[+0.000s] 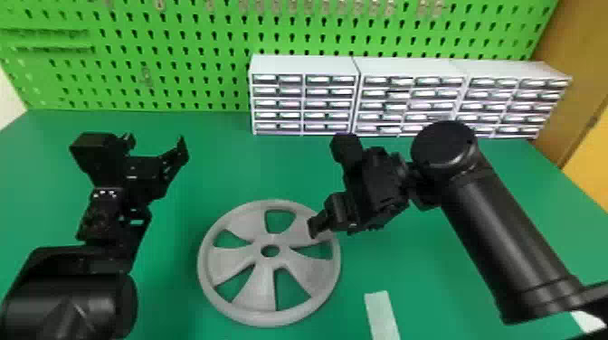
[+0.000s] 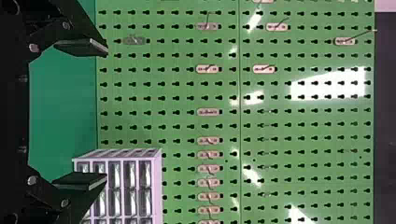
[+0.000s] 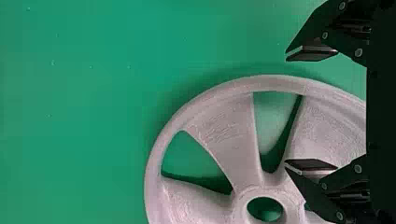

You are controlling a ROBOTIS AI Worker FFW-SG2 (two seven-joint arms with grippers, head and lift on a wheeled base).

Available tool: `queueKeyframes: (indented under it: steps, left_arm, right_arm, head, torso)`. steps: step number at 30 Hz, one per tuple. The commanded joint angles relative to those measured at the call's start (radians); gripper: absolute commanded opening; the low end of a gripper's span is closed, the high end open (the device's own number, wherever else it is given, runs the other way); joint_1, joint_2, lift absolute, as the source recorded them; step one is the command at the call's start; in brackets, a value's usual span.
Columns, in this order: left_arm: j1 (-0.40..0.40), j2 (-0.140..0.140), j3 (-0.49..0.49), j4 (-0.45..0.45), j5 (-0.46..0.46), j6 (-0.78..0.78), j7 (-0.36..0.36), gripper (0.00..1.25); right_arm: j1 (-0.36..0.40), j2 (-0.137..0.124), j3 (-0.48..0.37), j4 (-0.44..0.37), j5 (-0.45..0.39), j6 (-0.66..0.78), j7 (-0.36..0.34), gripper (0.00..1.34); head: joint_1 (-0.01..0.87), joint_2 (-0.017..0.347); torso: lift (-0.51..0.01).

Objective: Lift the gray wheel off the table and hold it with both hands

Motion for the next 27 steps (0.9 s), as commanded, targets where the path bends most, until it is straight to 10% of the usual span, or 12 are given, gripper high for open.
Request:
queueKeyframes:
  steps: [1, 27]
  left_arm:
    - [0.000, 0.000, 0.000, 0.000, 0.001, 0.000, 0.000, 0.93]
    - [-0.006, 0.000, -0.003, 0.000, 0.000, 0.000, 0.000, 0.93]
  right_arm:
    - [-0.002, -0.002, 0.011, 0.015, 0.008, -0.005, 0.000, 0.89]
    - [-0.022, 0.007, 0.092, 0.132, 0.049, -0.126, 0.001, 0.88]
  head:
    - [0.711, 0.015]
    - [0.711, 0.015]
  torso:
    - [-0.098]
    - [-0.098]
